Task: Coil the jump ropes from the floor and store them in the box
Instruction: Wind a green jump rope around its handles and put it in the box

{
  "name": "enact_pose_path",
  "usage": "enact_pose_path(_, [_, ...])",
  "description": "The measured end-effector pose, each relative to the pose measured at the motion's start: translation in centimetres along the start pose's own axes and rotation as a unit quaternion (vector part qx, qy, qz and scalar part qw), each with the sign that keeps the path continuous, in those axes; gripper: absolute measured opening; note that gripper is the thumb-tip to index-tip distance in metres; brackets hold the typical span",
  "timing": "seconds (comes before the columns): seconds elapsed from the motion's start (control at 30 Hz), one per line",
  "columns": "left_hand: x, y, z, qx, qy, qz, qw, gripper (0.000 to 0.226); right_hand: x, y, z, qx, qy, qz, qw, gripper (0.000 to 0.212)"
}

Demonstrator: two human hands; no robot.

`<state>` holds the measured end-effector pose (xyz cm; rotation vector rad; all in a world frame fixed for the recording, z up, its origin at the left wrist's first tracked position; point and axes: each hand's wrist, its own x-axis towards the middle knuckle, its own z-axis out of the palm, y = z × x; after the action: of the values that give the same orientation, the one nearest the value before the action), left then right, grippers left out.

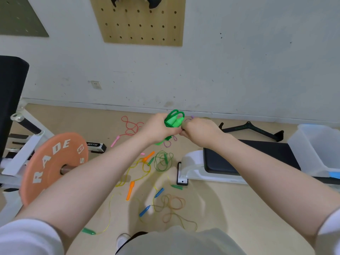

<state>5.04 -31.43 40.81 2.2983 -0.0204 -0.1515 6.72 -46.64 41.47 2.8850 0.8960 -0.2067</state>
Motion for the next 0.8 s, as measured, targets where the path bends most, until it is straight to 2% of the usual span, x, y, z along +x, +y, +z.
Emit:
enact_pose_path(0.13, [-0.2,-0.5,0.1,0.195,-0.03,0.01,0.98,0.034,-1.4,-0.9,-1.2,-0.125,-0.033,-0.098,0.987,0.023])
enact_pose_path(0.2, [-0.6,0.4,0.5,0.279,-0.043,0.032,0.959,0.031,-2.1,-1.8,-2.1,-0.149,-0.015,-0.136,0.979,0.028])
enact_pose_path(0.3, [-0.7,1.1,0.8,0.304,-0.034,0.042,0.951,0.018,-2.3,-2.4,-2.9,-0.144,0.04,-0.17,0.974,0.034])
enact_pose_path(0.37, [-0.8,1.0,0.8,0.29,-0.02,0.047,0.956,0.018,-2.1,-2.3,-3.4,-0.058,0.061,-0.163,0.983,0.017])
enact_pose_path(0.4, [-0.9,0.8,0.8,0.281,-0.011,0.05,0.958,0.018,-2.1,-2.1,-3.6,0.021,0.058,-0.149,0.987,0.006])
enact_pose_path(0.43, [-1.0,0.6,0.8,0.271,-0.005,0.056,0.961,0.017,-1.9,-1.8,-3.6,0.116,0.054,-0.131,0.983,0.005])
enact_pose_path(0.5, [-1.4,0.6,0.8,0.239,-0.006,0.062,0.969,0.022,-1.9,-1.3,-3.6,0.296,0.048,-0.089,0.95,0.013])
enact_pose_path(0.57, [-1.7,0.6,0.6,0.217,-0.009,0.054,0.975,0.029,-1.9,-0.9,-3.7,0.415,0.028,-0.075,0.906,0.012])
enact_pose_path(0.7, [-2.1,0.7,0.4,0.22,0.018,0.069,0.973,0.029,-1.8,0.2,-3.1,0.533,0.034,-0.081,0.842,0.014])
enact_pose_path(0.8, [-2.3,0.6,0.2,0.236,0.024,0.068,0.969,0.033,-2.0,0.6,-2.6,0.544,0.048,-0.096,0.832,0.016])
